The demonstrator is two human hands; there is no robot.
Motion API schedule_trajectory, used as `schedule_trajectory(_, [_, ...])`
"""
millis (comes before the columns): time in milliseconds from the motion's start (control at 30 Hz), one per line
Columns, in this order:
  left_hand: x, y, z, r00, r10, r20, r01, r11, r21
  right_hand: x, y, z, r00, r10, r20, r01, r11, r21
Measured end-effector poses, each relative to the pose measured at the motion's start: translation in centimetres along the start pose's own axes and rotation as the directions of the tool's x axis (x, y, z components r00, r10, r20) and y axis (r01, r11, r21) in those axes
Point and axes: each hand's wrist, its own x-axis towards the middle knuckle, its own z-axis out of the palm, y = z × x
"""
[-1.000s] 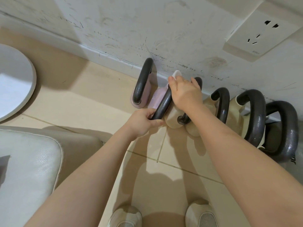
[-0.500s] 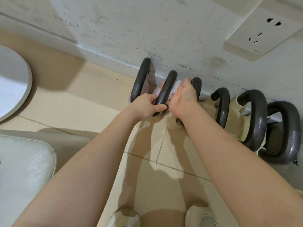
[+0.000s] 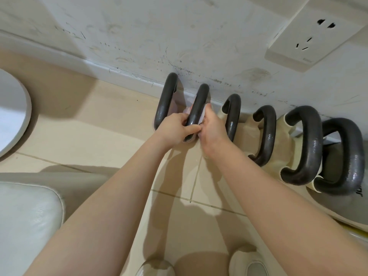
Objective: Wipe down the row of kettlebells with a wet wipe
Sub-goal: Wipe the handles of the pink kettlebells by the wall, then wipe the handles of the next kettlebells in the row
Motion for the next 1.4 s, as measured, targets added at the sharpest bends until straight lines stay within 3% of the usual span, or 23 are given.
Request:
schedule_trajectory(133, [-0.5,0.0,0.0,0.994,-0.11,-0.01,0.102,0.954,-0.281,-0.5,2.2,-0.3,0.99,-0.13,0.062,0.136,0.986,-0.095])
schedule_trajectory(267, [-1.2,-0.1,0.8,0.975,-0.219,-0.036,0.181,0.878,-0.444,-2.7,3.2,0.4,0.942,-0.328,-0.068,0.302,0.919,-0.252])
schedule_trajectory(400, [-2.3,0.9,2.0,0.971,-0.231,-0.057,0.177,0.863,-0.472,-3.7,5.4,0.3,0.91,-0.409,-0.065,0.344,0.836,-0.428])
schedule_trajectory(500, [-2.9,1.8,3.0,0.977,-0.186,-0.101,0.121,0.884,-0.452,-3.9,5.7,-0.2,0.92,-0.386,-0.065,0.302,0.805,-0.51])
schedule_trajectory(567, [-3.3,2.3,3.3,0.975,-0.187,-0.122,0.114,0.886,-0.449,-4.3,4.8,-1.1,0.898,-0.439,0.006,0.328,0.663,-0.673])
schedule_trajectory(633, [-3.9,2.6,3.2,0.975,-0.141,-0.17,0.063,0.916,-0.397,-5.0,3.7,-2.4,0.876,-0.473,0.092,0.401,0.609,-0.684])
schedule_trajectory(733, [-4.2,1.9,3.3,0.932,0.113,-0.343,-0.149,0.986,-0.081,-6.7,2.2,-4.3,0.842,-0.506,0.189,0.488,0.561,-0.669])
schedule_trajectory(833, [-4.6,2.1,3.8,0.822,0.334,-0.461,-0.295,0.943,0.156,-7.7,0.8,-6.5,0.809,-0.543,0.225,0.517,0.473,-0.714])
schedule_trajectory(900, [-4.5,2.8,4.4,0.774,0.44,-0.455,-0.384,0.898,0.215,-7.8,-0.2,-8.1,0.795,-0.587,0.151,0.491,0.476,-0.73])
schedule_trajectory(967, [-4.4,3.8,5.3,0.84,0.378,-0.389,-0.368,0.924,0.103,-7.4,-0.9,-9.9,0.776,-0.629,0.047,0.469,0.526,-0.709])
schedule_trajectory(1067, [-3.7,4.7,6.6,0.974,0.078,-0.211,-0.08,0.997,0.001,-6.0,-1.4,-11.6,0.748,-0.659,-0.079,0.41,0.553,-0.725])
schedule_trajectory(1133, [-3.1,4.8,7.2,0.993,-0.015,-0.12,0.011,0.999,-0.038,-5.2,-1.5,-11.8,0.725,-0.682,-0.097,0.366,0.501,-0.784])
schedule_trajectory(1233, [-2.6,4.9,7.3,0.99,-0.057,-0.132,0.048,0.997,-0.065,-4.5,-1.8,-10.8,0.73,-0.681,-0.062,0.323,0.424,-0.846])
schedule_trajectory(1300, [-2.5,5.0,7.3,0.988,-0.063,-0.138,0.055,0.997,-0.06,-4.2,-2.3,-9.3,0.821,-0.566,-0.07,0.342,0.587,-0.734])
schedule_trajectory(1367, [-2.4,5.0,7.5,0.99,-0.051,-0.135,0.044,0.998,-0.053,-3.8,-2.5,-7.8,0.936,-0.349,-0.046,0.296,0.85,-0.435])
schedule_trajectory(1400, [-2.4,5.1,7.5,0.99,-0.048,-0.132,0.041,0.998,-0.055,-3.7,-2.2,-7.5,0.963,-0.27,-0.01,0.255,0.92,-0.299])
